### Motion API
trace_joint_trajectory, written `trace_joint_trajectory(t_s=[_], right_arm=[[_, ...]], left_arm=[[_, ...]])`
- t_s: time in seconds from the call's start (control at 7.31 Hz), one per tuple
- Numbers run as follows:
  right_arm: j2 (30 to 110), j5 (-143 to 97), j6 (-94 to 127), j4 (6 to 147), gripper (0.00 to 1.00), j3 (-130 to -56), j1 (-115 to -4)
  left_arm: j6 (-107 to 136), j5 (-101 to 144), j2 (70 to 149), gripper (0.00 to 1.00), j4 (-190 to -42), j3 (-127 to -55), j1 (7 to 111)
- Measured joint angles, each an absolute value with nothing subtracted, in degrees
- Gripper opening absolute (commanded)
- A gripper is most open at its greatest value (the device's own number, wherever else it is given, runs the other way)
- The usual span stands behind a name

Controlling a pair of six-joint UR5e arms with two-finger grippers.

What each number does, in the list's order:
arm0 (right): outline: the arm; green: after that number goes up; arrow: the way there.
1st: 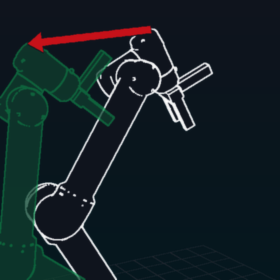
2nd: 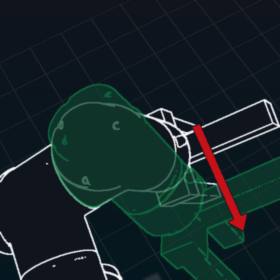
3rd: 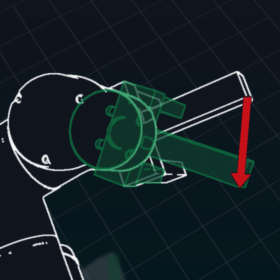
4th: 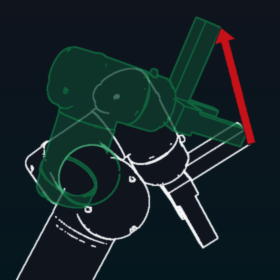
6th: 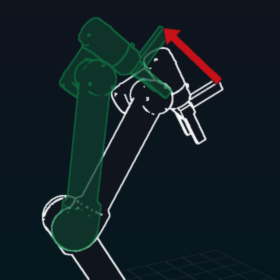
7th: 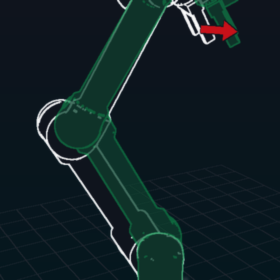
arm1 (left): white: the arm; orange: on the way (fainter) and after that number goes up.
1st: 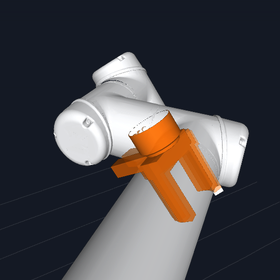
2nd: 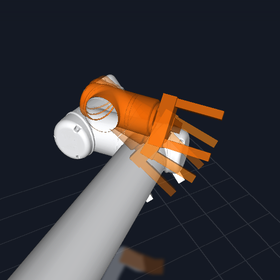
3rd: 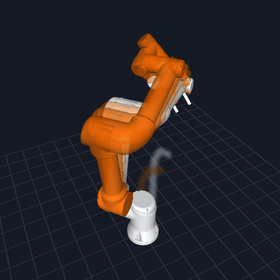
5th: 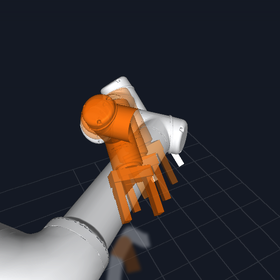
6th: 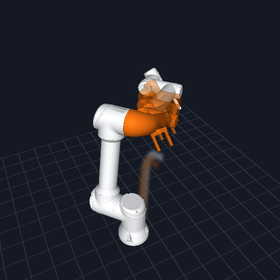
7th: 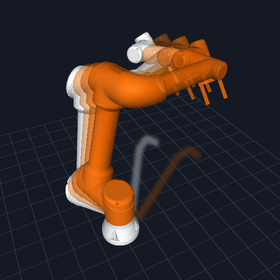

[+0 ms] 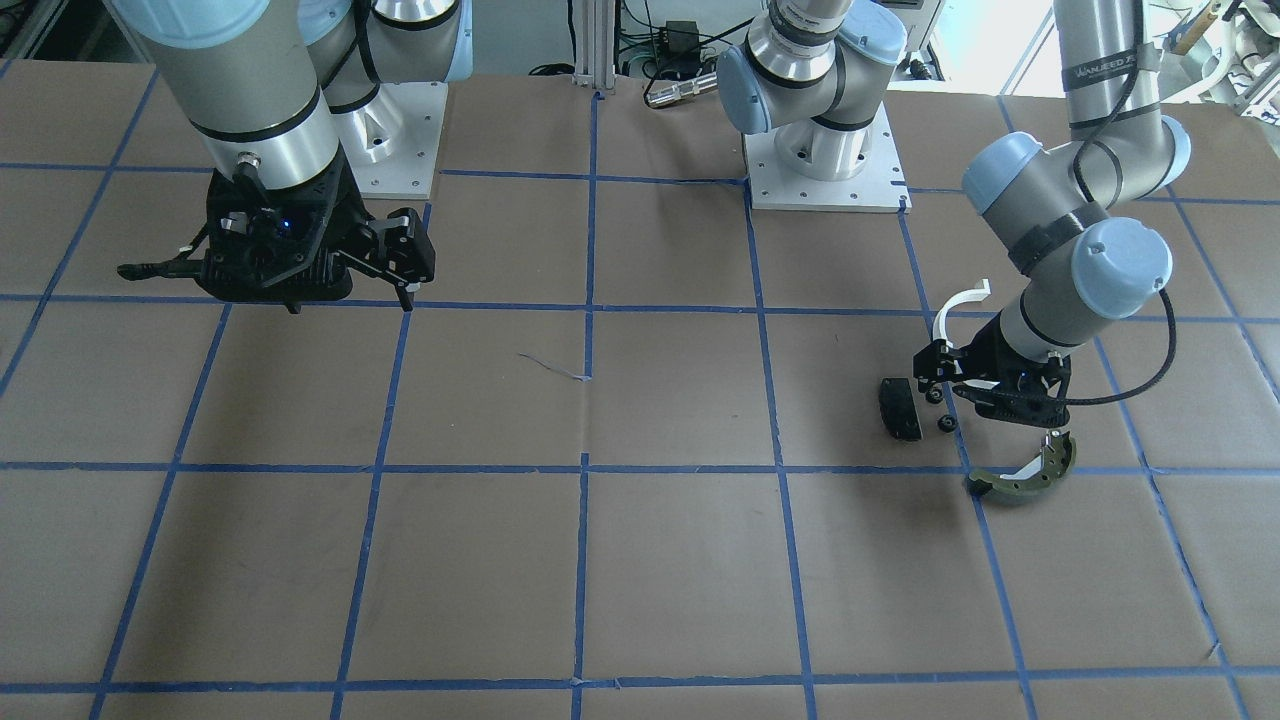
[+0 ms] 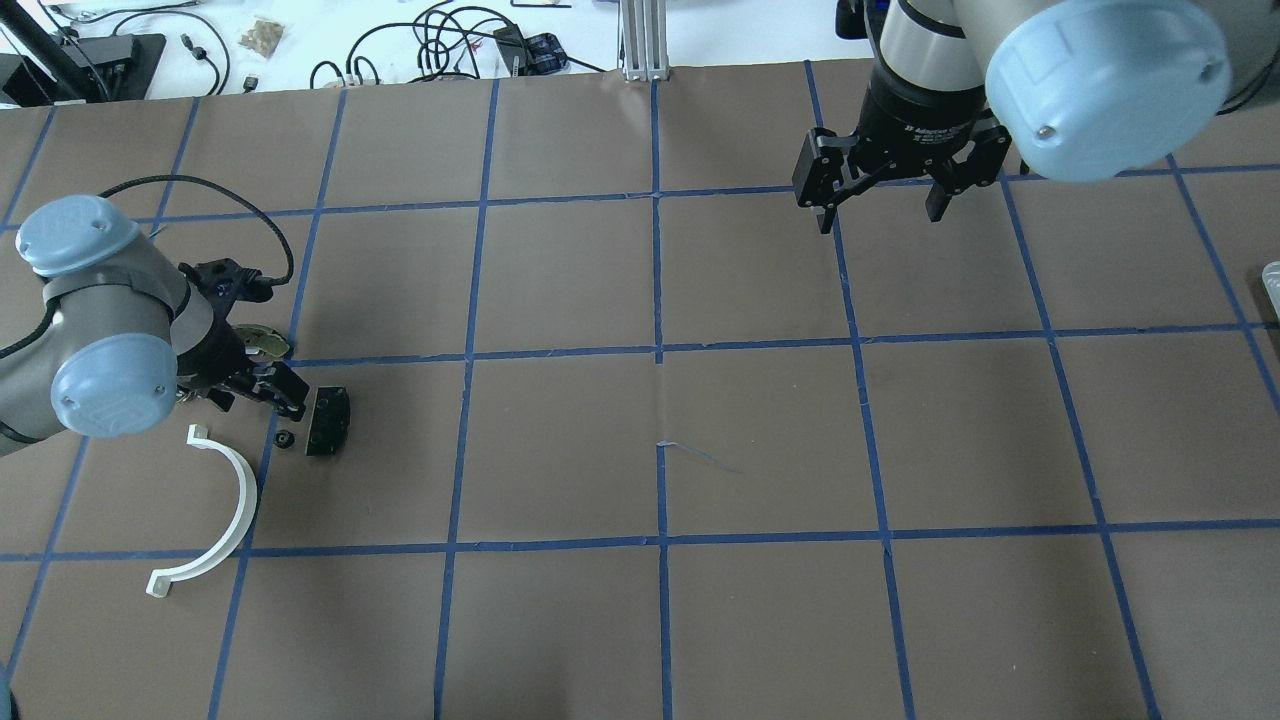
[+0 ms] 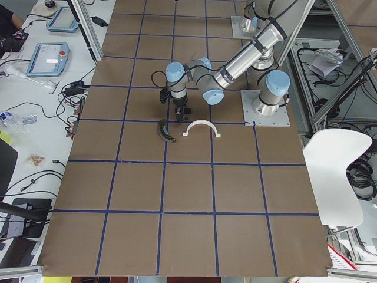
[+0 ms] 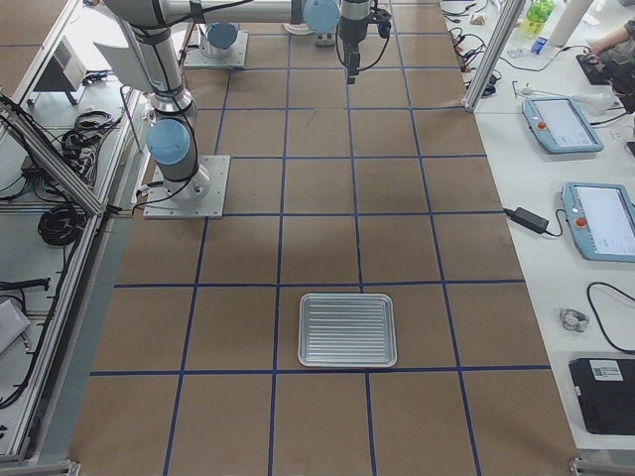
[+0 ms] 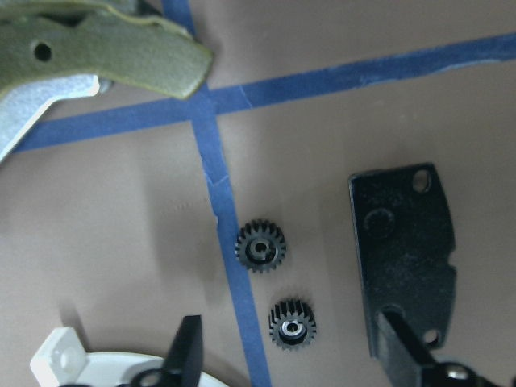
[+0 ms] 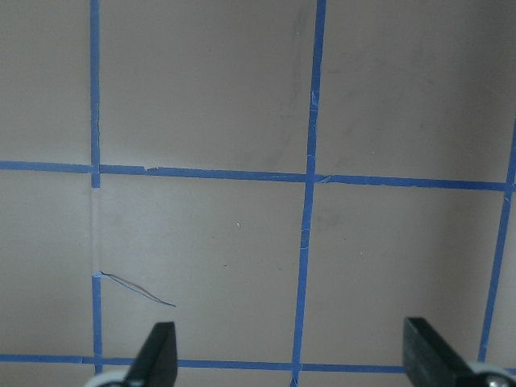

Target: Place bearing gear from tray to pile

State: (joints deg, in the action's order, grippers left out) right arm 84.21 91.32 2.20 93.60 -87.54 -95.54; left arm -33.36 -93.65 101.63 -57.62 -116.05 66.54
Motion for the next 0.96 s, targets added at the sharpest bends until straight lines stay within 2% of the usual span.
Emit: trace_joint_trajectory(t_s=[0.55, 0.68, 0.96], right_arm=[[84.25, 91.24, 2.20, 93.62, 1.00, -87.54, -95.56], [84.27, 91.25, 2.20, 93.64, 1.00, -87.54, -95.54], [84.32, 91.33, 2.22, 93.67, 1.00, -87.51, -95.54]], left_arm=[[-15.05, -93.44, 98.34, 1.00, -89.76, -90.76, 80.69], [-8.52, -92.88, 97.29, 1.00, -92.83, -87.55, 85.45], [-0.94, -90.86, 93.62, 1.00, -94.26, -85.91, 91.00]])
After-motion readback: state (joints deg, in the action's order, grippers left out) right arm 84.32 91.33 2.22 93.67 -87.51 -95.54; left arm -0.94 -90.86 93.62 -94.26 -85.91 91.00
